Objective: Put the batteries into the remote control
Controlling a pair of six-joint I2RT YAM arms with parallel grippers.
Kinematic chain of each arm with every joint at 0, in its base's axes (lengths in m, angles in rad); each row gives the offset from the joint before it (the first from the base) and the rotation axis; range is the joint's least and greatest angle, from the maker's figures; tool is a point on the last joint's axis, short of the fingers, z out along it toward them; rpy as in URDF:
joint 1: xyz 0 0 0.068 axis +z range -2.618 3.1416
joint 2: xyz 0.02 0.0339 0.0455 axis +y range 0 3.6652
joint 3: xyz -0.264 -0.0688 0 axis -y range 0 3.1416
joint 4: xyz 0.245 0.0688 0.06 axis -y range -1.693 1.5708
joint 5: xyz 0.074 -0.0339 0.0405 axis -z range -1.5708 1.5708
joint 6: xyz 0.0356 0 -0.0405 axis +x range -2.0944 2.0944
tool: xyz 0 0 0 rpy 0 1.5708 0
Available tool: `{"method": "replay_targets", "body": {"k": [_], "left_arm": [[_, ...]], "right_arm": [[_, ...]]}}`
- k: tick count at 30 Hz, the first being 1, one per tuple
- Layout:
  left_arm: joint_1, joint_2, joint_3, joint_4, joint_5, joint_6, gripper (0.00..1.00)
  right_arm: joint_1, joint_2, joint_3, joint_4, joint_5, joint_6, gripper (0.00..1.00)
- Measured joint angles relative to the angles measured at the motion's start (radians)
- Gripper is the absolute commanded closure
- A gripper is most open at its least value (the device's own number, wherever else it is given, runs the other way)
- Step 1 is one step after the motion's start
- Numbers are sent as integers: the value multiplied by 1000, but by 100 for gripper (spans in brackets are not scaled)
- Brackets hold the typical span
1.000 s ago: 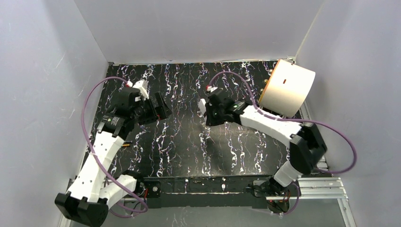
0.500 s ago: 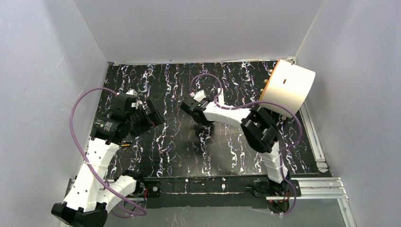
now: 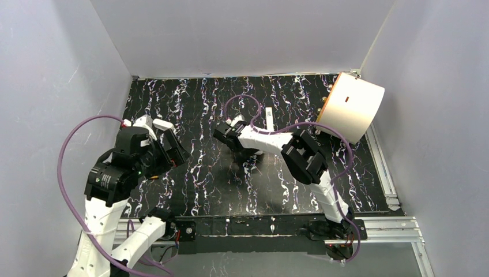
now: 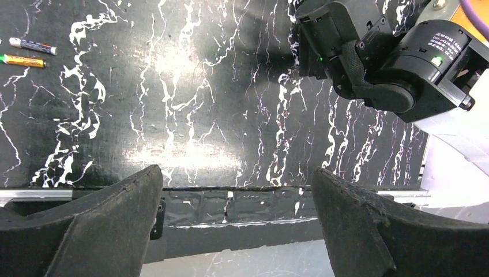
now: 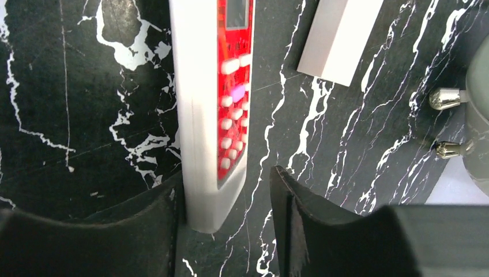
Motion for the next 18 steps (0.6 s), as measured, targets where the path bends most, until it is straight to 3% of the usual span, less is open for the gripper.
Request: {"method": "replay_targets", "body": {"k": [5,10,15,18], "left_arm": [[0,3,35,-32,-8,13,2],[0,21,41,-48,13,13,2],[0,0,94,-17,60,35,2],[0,-38,127,13,58,48,1]], "right_arm": [[-1,-36,-8,5,-77,-10,27],[5,-190,-101,54,-185,7,25],[11,-581,-349,172,-177,39,24],[10,-830,-445,197,-99,40,17]]}}
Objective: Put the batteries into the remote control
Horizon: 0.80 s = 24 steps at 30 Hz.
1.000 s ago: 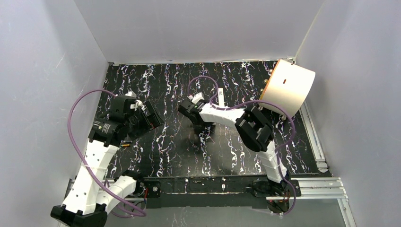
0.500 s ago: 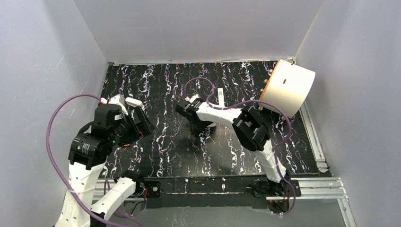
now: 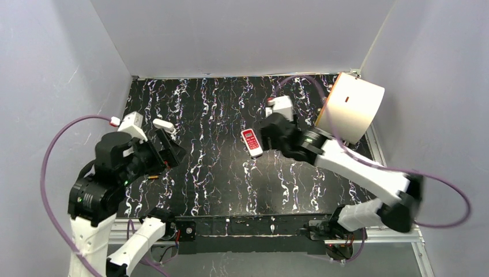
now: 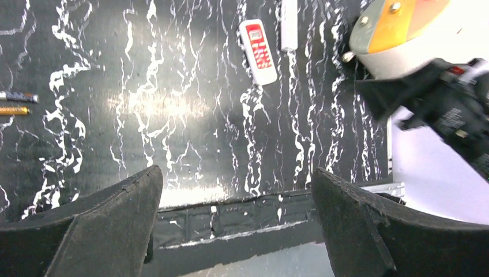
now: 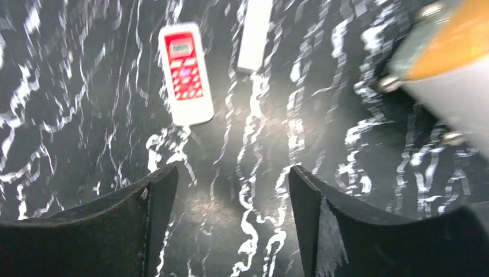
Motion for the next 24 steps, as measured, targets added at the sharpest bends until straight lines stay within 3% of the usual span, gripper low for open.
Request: {"method": "replay_targets", "body": {"k": [5,8,11,16,24], "left_arm": [[0,-71,55,13,-51,28,1],[0,-83,110,7,-105,58,2],[0,-82,201,5,-154,97,2],[0,-87,314,6,-209,167,2],[0,-98,352,-13,-275,219,2]], "right_arm": [[0,-362,-57,-14,181,-53,9],[0,-521,-59,-13,267,-150,2],[0,-639,-46,-21,339,-264,1],[0,-700,55,-44,430,-391,1],[0,-737,96,-60,466,-446,1]]}}
